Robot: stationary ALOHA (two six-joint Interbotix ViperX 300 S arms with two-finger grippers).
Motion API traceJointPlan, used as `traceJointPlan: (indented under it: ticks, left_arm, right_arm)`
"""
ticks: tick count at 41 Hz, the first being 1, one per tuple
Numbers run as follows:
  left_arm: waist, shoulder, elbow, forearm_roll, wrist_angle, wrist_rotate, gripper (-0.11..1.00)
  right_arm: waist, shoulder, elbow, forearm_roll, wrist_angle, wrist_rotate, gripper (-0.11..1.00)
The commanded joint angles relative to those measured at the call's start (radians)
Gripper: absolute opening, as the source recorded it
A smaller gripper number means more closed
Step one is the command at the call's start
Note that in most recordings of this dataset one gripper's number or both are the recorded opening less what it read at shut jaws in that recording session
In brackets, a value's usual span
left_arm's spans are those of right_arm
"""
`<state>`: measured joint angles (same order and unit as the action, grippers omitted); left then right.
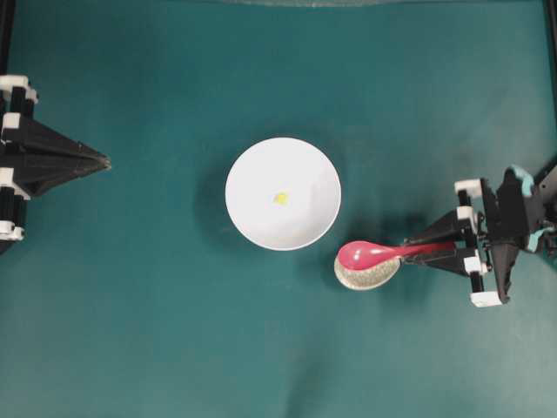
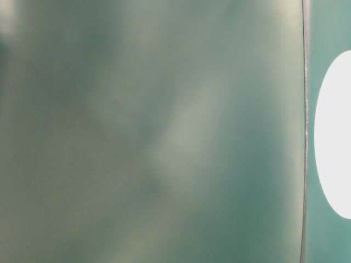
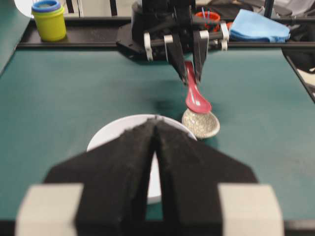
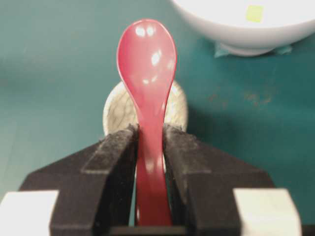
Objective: Scoop the yellow hexagonal prism block from the bowl with a spoon using the right arm.
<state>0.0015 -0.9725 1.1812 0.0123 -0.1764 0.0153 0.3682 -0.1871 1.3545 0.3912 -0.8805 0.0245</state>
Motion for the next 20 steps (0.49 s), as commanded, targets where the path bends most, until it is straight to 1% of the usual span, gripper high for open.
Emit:
traceJointPlan:
  ticks: [1,7,10,15,20]
  left_arm:
    - [0.002,0.017,-0.029,0.005,0.008,0.002,0.04]
    - [0.002,0.012,-0.031,0.003,0.014,0.002,0.04]
    - [0.002,0.011,-0.031,0.003,0.015,0.002,0.04]
    - [0.002,0.011,-0.031,0.005,0.014,0.003,0.04]
    - [0.002,0.002,-0.035,0.006,0.014,0.002,0.04]
  right_arm:
    - [-0.026,-0.063,-0.012,0.003,0.035,-0.009,0.25]
    - [-0.069,-0.147,-0.034,0.003,0.140,-0.057,0.25]
    - [-0.101,-0.192,-0.055,0.003,0.227,-0.086,0.25]
    - [-0.186,-0.276,-0.118,0.003,0.449,-0.130,0.25]
    - [-0.262,-0.341,-0.184,0.000,0.644,-0.152,0.25]
